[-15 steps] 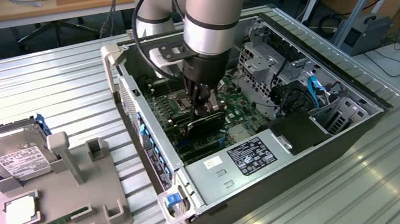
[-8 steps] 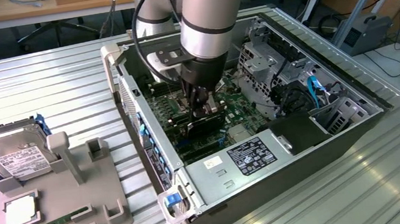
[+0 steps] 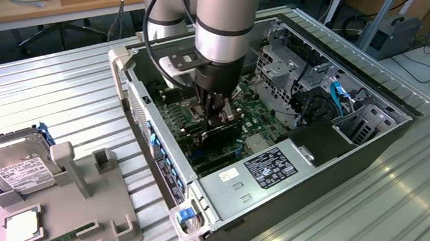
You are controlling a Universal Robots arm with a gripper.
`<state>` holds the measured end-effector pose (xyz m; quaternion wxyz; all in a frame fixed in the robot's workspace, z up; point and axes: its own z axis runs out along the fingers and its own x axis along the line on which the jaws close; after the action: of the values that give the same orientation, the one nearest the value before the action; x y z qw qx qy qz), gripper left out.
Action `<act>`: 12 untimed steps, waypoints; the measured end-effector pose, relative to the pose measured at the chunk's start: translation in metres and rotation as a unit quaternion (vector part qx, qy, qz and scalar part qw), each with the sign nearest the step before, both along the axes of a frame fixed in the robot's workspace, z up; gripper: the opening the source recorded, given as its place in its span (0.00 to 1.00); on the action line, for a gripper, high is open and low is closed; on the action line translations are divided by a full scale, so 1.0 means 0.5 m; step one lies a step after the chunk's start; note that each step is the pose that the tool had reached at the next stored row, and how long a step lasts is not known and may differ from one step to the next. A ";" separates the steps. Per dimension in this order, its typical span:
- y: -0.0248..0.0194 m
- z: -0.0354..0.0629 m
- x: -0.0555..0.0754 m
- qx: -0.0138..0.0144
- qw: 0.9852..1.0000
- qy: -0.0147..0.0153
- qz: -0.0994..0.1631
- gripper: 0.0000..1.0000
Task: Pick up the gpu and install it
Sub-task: 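Press down on the gpu until it lock into place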
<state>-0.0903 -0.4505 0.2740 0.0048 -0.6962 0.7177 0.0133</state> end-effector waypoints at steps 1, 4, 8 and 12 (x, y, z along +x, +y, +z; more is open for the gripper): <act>0.0000 0.000 0.000 0.000 1.000 0.000 0.000 0.11; -0.0001 -0.003 0.001 0.000 1.000 0.000 0.000 0.11; 0.0000 -0.005 0.000 0.000 1.000 0.000 0.000 0.11; 0.0000 -0.007 -0.002 0.000 1.000 0.000 0.000 0.11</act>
<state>-0.0912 -0.4505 0.2705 0.0048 -0.6962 0.7177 0.0132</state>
